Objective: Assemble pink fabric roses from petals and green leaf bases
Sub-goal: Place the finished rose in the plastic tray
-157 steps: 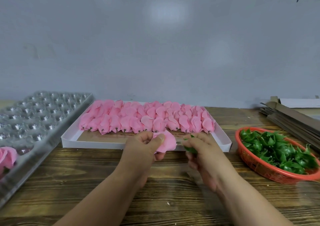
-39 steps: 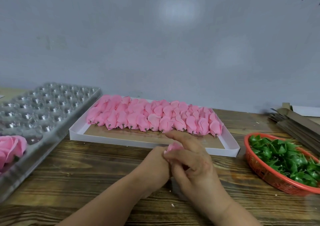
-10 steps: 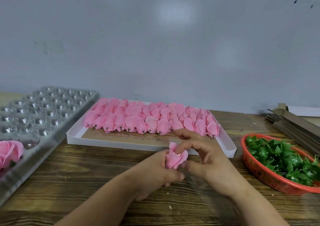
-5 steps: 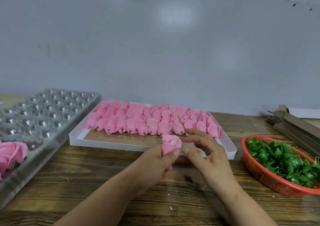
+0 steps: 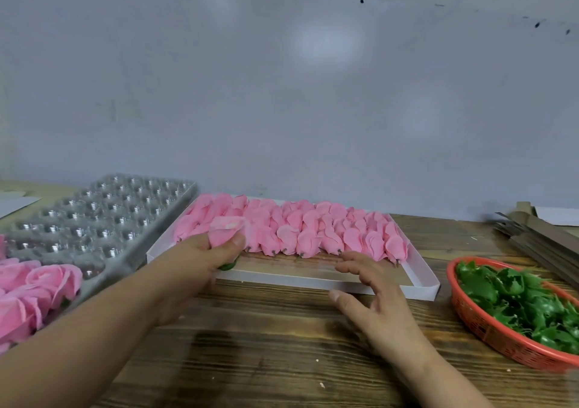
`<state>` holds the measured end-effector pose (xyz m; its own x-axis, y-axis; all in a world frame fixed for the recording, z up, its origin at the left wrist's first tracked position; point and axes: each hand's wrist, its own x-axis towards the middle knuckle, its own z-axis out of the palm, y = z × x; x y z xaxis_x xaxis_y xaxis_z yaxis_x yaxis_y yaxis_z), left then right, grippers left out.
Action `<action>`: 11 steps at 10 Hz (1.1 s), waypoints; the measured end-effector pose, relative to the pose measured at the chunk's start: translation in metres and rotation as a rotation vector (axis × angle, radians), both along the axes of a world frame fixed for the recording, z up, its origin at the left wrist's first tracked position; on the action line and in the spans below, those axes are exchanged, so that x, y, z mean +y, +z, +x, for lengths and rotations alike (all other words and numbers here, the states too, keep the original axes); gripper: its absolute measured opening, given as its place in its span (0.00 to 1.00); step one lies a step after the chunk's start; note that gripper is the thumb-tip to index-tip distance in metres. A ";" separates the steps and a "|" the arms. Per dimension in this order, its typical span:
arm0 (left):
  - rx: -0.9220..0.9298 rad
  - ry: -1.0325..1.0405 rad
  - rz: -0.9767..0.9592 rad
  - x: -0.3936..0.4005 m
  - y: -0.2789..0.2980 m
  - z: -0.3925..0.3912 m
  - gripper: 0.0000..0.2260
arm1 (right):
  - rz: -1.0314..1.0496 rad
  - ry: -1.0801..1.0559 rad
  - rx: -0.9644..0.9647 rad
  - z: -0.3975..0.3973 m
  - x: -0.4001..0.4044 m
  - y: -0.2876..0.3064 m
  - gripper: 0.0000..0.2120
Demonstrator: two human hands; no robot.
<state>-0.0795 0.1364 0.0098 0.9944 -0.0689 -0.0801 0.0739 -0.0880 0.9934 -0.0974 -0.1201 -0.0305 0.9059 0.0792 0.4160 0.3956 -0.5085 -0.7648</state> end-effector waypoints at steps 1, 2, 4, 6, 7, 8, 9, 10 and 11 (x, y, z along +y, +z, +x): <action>0.047 0.033 -0.069 0.010 -0.001 -0.002 0.07 | -0.023 0.005 0.024 -0.001 0.001 0.000 0.14; 0.062 0.076 -0.098 0.017 0.001 -0.002 0.03 | -0.048 -0.002 0.030 -0.002 0.002 -0.001 0.15; -0.005 0.260 -0.040 0.039 0.003 -0.001 0.11 | -0.052 0.002 0.033 -0.001 0.002 -0.001 0.14; -0.086 0.407 0.049 0.090 0.020 -0.002 0.12 | -0.096 0.007 0.038 -0.001 0.000 -0.001 0.14; -0.133 0.498 0.109 0.134 0.032 0.007 0.13 | -0.095 0.014 0.045 -0.002 0.001 -0.001 0.13; -0.181 0.579 0.287 0.188 0.029 0.024 0.08 | -0.102 0.021 0.029 -0.002 0.002 -0.001 0.13; -0.156 0.641 0.409 0.237 0.025 0.034 0.07 | -0.113 0.020 0.017 -0.001 0.002 -0.001 0.13; -0.077 0.704 0.460 0.259 0.019 0.045 0.07 | -0.130 0.023 0.021 0.000 0.001 -0.002 0.13; 0.090 0.647 0.790 0.293 0.003 0.085 0.23 | -0.156 0.018 0.018 0.001 0.000 -0.003 0.13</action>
<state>0.0060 0.4296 0.0124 0.8103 0.5835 0.0533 0.4113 -0.6312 0.6576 -0.0968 -0.1205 -0.0339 0.9108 0.1581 0.3814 0.3931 -0.6148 -0.6837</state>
